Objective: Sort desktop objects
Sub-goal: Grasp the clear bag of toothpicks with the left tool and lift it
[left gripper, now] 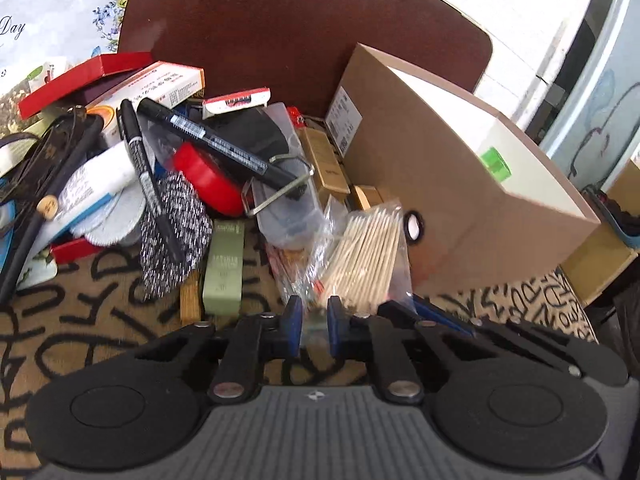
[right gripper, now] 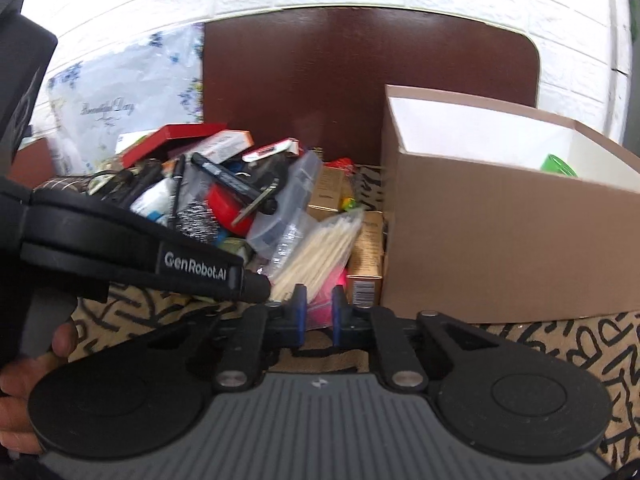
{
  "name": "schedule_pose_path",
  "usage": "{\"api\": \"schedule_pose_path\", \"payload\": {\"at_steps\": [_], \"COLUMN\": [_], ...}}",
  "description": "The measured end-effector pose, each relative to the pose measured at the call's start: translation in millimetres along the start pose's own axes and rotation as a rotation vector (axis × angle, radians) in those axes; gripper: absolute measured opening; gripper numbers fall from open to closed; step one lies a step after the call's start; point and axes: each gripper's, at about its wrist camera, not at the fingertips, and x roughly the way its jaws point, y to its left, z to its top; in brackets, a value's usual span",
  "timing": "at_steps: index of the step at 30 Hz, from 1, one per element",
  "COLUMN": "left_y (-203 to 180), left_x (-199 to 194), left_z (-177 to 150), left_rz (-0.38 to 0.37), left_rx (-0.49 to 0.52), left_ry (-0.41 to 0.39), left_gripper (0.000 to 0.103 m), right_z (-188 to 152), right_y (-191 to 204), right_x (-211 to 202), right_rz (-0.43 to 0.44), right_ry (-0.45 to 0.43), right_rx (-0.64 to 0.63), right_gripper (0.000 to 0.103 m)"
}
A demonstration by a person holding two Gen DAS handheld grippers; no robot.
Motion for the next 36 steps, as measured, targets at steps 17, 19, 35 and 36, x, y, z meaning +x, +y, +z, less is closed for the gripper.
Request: {"api": "schedule_pose_path", "payload": {"at_steps": [17, 19, 35, 36], "left_y": [-6.7, -8.2, -39.1, -41.6], "left_x": [-42.0, -42.0, 2.1, 7.2], "left_z": [-31.5, -32.5, -22.0, -21.3], "left_rz": [-0.040, -0.043, -0.084, -0.084], "left_rx": [0.030, 0.031, 0.149, 0.161], "left_ry": [0.005, 0.002, 0.096, 0.110], "left_gripper": [0.007, 0.010, 0.062, 0.062], "right_z": [-30.6, -37.0, -51.6, -52.2], "right_y": [4.4, 1.7, -21.6, -23.1], "right_x": [-47.7, -51.2, -40.6, -39.0], "right_rz": [0.082, 0.073, -0.021, -0.021], "right_ry": [0.068, 0.087, 0.147, 0.151], "right_rx": [0.044, 0.056, 0.165, 0.174], "right_gripper": [0.001, 0.002, 0.050, 0.050]}}
